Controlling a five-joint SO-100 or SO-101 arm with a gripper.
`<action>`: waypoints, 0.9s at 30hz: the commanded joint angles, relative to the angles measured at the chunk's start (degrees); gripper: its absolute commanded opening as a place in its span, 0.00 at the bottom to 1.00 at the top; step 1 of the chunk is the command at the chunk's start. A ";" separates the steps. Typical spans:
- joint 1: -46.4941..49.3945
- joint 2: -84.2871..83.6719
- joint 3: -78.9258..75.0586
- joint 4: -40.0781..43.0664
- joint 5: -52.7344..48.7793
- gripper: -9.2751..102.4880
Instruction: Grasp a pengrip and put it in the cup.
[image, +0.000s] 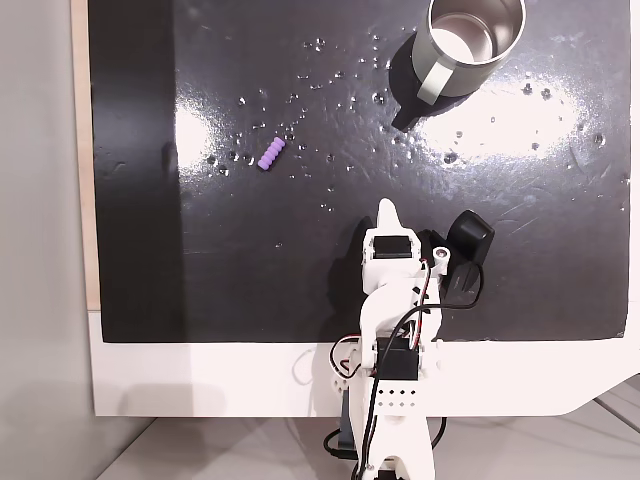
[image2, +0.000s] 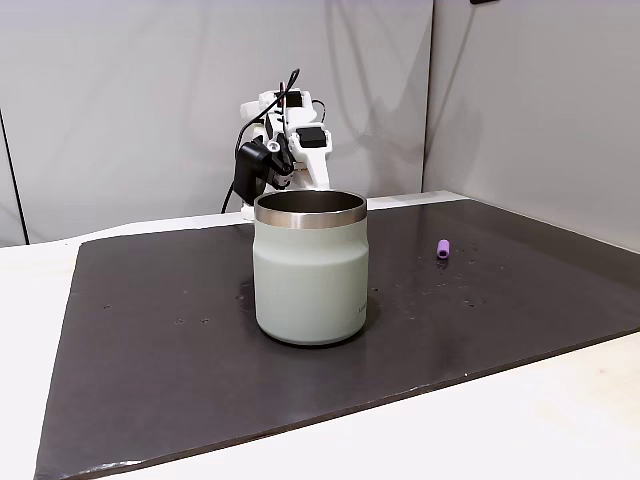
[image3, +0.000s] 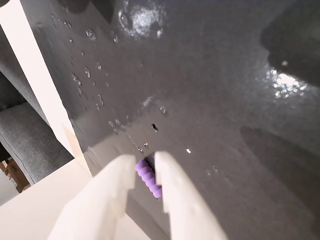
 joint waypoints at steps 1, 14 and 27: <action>-0.97 0.53 -0.35 -1.58 -0.26 0.08; -3.52 0.44 -2.99 1.67 -2.99 0.08; -34.72 0.88 -10.20 11.69 -16.79 0.08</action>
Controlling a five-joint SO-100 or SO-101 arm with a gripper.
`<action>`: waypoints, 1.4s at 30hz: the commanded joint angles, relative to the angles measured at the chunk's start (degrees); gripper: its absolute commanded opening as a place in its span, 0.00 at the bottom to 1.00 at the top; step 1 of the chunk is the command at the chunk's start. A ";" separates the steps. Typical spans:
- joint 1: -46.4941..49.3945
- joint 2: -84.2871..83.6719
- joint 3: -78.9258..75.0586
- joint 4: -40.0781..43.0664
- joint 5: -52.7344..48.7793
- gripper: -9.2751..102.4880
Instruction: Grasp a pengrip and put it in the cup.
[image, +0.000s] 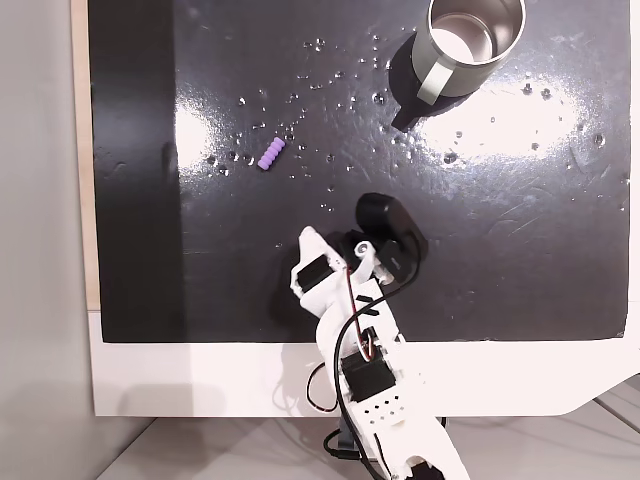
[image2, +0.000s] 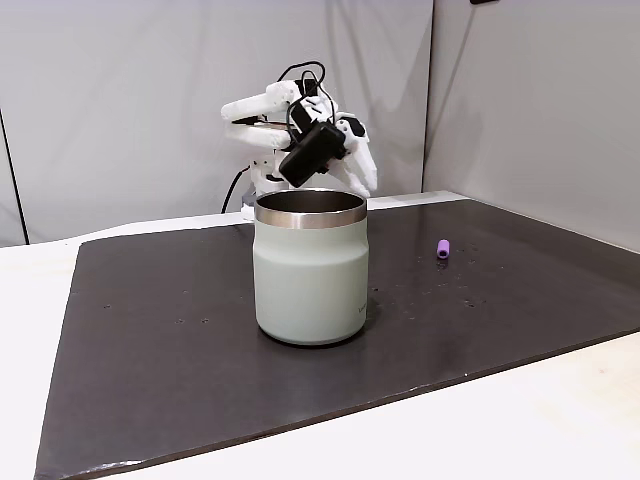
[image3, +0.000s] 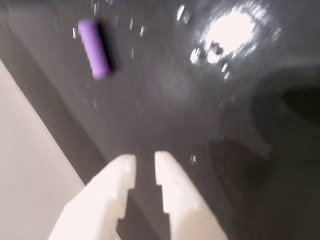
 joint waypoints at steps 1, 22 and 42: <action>-7.65 1.14 -3.60 1.76 -3.16 0.08; -18.46 -24.35 -20.30 1.32 -3.87 0.11; -7.56 -65.65 -54.67 3.60 -5.62 0.34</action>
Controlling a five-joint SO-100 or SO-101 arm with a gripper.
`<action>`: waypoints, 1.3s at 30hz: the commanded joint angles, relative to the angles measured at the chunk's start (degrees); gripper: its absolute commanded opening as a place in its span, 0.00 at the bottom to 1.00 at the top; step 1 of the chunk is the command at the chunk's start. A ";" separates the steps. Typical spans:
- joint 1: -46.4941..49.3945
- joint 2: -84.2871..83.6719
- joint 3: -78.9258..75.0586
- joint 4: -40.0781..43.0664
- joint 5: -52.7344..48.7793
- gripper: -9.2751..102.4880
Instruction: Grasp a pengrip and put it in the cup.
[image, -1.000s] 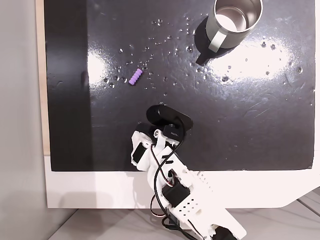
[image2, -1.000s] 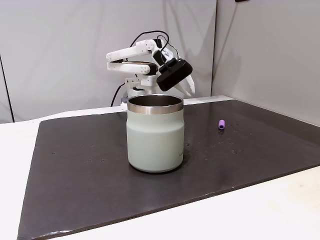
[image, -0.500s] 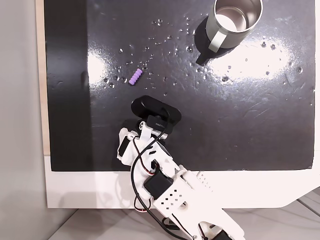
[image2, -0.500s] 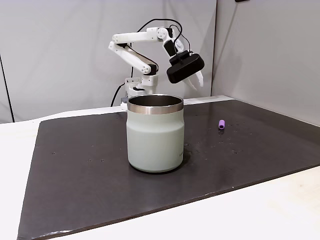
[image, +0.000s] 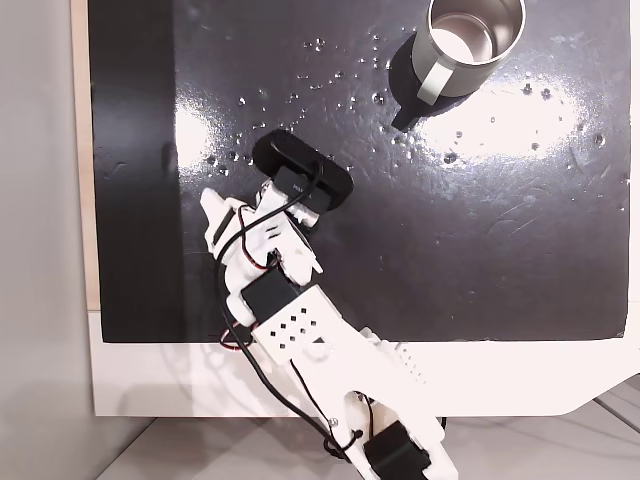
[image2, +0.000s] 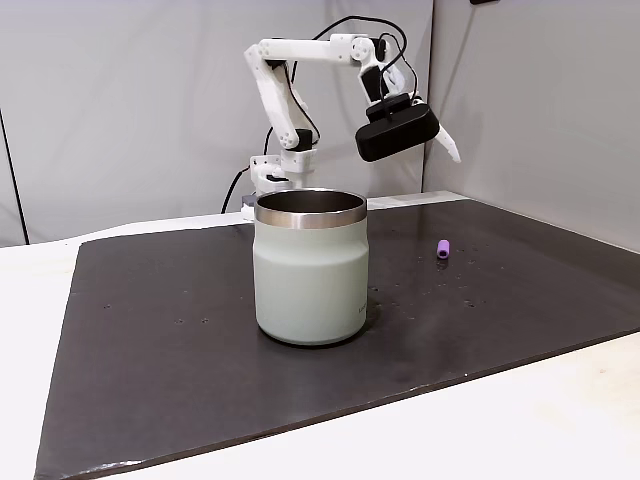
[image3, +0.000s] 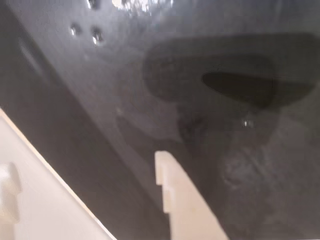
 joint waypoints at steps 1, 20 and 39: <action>2.99 -3.96 -7.56 0.53 -1.58 0.34; 15.47 -29.62 -23.38 -1.23 -6.86 0.34; 9.58 -44.30 -29.71 -3.34 -4.75 0.21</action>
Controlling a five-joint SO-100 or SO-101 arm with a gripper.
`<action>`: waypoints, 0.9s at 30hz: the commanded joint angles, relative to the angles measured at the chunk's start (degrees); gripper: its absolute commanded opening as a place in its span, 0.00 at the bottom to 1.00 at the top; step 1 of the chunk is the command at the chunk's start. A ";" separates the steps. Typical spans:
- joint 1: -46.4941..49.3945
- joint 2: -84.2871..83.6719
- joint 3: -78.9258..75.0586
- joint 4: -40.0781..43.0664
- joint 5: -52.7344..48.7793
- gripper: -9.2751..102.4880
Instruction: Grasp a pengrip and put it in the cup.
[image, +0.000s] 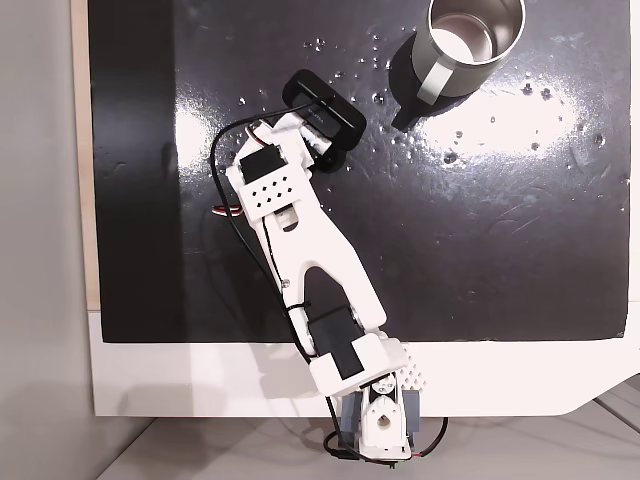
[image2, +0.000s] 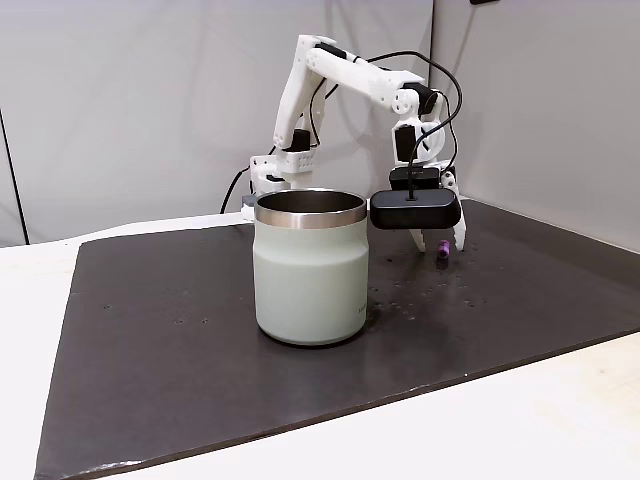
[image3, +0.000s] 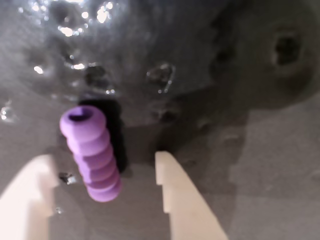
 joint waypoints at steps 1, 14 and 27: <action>-0.62 -0.70 -3.25 -2.11 0.88 0.20; -0.53 -3.87 -4.48 -2.20 1.76 0.10; 1.67 0.88 -11.51 7.91 8.44 0.08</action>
